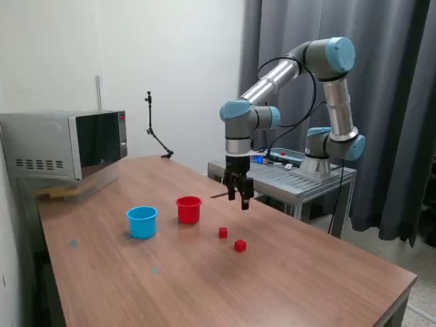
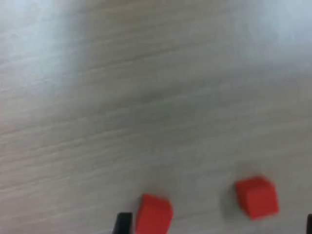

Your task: Place red objects in the red bin, and blue objects in the blue bin.

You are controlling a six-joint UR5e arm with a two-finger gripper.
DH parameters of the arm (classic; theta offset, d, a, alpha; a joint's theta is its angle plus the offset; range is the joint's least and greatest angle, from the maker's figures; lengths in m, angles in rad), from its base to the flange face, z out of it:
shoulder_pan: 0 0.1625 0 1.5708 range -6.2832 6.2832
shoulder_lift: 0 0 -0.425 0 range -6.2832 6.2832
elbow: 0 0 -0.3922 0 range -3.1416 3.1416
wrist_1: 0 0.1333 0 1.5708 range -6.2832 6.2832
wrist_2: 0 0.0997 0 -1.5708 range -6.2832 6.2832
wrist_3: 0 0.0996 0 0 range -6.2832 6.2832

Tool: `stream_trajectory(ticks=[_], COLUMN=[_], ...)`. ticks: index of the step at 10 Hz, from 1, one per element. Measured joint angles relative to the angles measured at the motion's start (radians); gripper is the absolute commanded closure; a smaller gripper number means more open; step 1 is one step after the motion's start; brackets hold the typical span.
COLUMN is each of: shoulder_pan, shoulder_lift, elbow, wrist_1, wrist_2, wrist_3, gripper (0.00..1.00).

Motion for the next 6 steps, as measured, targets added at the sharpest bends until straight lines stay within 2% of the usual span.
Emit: stream_trajectory(ticks=[3,4,6], shoulder_pan=[0.012,0.015,0.018], shoulder_lift=[-0.004,0.008,0.061], elbow=[0.007,-0.011,-0.077], wrist_1=[0.035,0.054,0.084], wrist_2=[0.085,0.1,0.109], wrist_3=[-0.294,-0.369,-0.455], gripper=[0.0,0.0,0.0])
